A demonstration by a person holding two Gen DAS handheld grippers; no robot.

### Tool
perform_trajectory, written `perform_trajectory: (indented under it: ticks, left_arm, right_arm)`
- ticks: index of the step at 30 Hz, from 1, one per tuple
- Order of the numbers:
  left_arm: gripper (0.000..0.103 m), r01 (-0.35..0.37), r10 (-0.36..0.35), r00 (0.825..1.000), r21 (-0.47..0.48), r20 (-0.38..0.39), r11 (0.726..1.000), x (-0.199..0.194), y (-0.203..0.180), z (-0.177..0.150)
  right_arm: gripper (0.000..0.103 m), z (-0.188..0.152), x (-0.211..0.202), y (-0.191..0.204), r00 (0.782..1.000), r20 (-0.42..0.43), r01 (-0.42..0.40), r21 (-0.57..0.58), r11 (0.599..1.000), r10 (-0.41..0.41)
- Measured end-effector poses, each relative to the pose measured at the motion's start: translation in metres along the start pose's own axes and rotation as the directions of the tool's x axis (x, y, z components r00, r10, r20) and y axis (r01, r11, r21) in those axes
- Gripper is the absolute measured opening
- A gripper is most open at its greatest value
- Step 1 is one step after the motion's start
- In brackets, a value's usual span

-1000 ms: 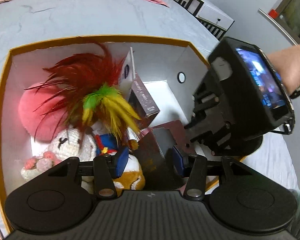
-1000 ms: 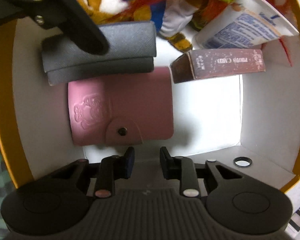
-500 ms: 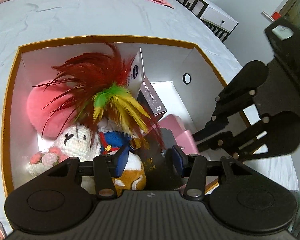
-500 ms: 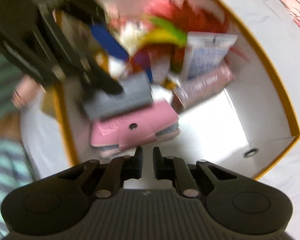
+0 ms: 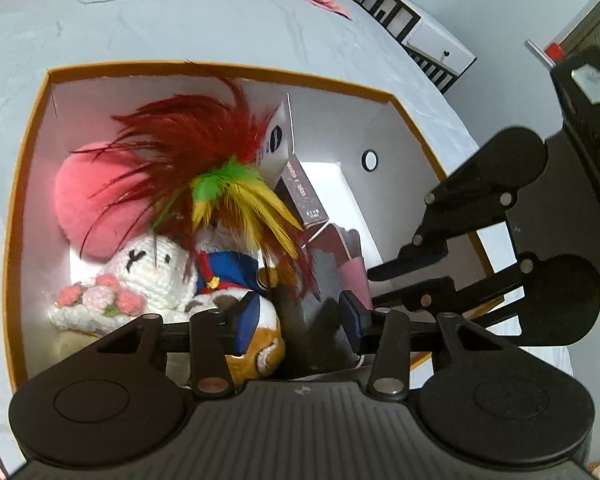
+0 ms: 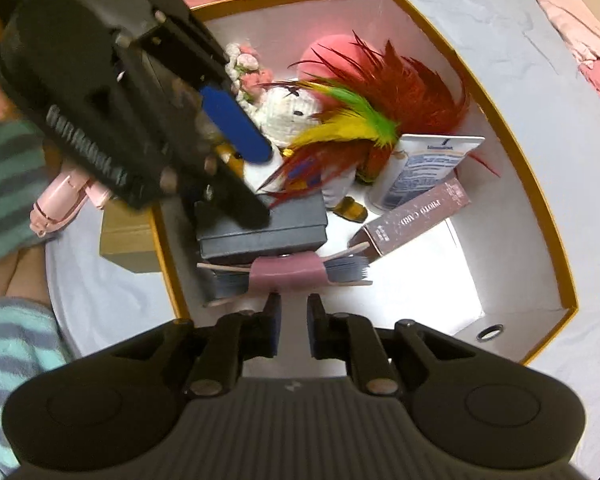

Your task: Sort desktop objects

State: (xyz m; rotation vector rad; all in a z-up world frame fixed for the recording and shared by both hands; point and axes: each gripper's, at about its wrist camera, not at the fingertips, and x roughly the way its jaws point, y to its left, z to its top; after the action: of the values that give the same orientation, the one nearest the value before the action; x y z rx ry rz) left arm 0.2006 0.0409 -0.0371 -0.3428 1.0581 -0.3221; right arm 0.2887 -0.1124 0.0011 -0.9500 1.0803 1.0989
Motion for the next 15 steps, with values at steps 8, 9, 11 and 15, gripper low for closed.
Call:
perform_trajectory:
  ticks: [8, 9, 11, 15]
  left_arm:
    - [0.049, 0.018, -0.017, 1.0, -0.02, 0.024, 1.0, -0.008, 0.004, 0.0]
    - [0.049, 0.019, -0.018, 1.0, -0.021, 0.026, 1.0, -0.009, 0.004, 0.0]
    - [0.049, 0.021, -0.02, 0.999, -0.023, 0.031, 1.0, -0.011, 0.004, 0.0]
    - [0.049, 0.024, -0.022, 0.999, -0.031, 0.049, 0.999, -0.017, 0.005, 0.001]
  right_arm:
    - [0.023, 0.006, 0.003, 0.001, 0.998, -0.061, 0.031, -0.019, 0.999, -0.032]
    - [0.023, 0.006, 0.003, 0.002, 0.997, -0.063, 0.035, -0.02, 0.999, -0.036]
    - [0.023, 0.006, 0.002, 0.003, 0.997, -0.07, 0.039, -0.02, 0.999, -0.04]
    - [0.023, 0.006, 0.0, 0.002, 0.996, -0.074, 0.052, 0.003, 0.999, -0.052]
